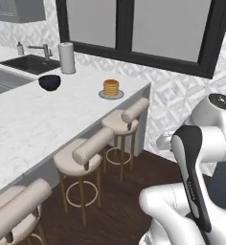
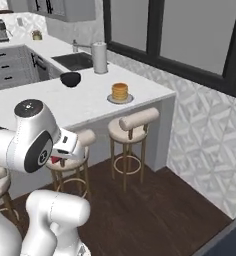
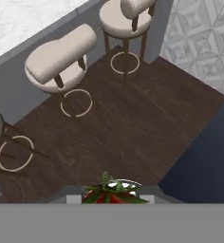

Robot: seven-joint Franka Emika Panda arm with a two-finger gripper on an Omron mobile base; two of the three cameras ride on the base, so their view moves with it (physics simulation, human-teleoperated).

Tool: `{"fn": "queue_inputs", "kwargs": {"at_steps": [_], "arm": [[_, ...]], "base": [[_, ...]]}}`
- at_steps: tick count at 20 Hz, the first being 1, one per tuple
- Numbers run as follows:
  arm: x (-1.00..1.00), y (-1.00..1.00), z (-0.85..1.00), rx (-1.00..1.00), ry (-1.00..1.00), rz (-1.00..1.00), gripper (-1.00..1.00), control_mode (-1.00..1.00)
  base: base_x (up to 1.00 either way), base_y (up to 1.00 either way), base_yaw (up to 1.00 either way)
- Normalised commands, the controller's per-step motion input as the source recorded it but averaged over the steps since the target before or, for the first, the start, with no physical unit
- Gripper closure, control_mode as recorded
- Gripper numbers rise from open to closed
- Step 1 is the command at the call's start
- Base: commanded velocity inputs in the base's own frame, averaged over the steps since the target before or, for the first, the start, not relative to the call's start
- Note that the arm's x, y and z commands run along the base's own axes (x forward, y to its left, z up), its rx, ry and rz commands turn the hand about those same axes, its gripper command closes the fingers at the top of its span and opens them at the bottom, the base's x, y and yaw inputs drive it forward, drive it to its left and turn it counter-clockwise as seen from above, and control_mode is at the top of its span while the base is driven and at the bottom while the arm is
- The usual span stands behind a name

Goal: Take the strawberry from the fridge and place it on top of the pancake, located on the dining counter.

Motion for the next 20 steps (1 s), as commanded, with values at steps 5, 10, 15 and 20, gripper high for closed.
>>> {"fn": "queue_inputs", "kwargs": {"at_steps": [5, 10, 15, 20], "arm": [[0.00, 0.00, 0.00, 0.00, 0.00, 0.00, 1.00, 1.00], [0.00, 0.00, 0.00, 0.00, 0.00, 0.00, 1.00, 1.00], [0.00, 0.00, 0.00, 0.00, 0.00, 0.00, 1.00, 1.00], [0.00, 0.00, 0.00, 0.00, 0.00, 0.00, 1.00, 1.00]], "base": [[1.00, -0.92, 0.53], [1.00, -0.97, 0.56], [0.91, -0.92, 0.64], [0.73, -0.91, 0.67]]}}
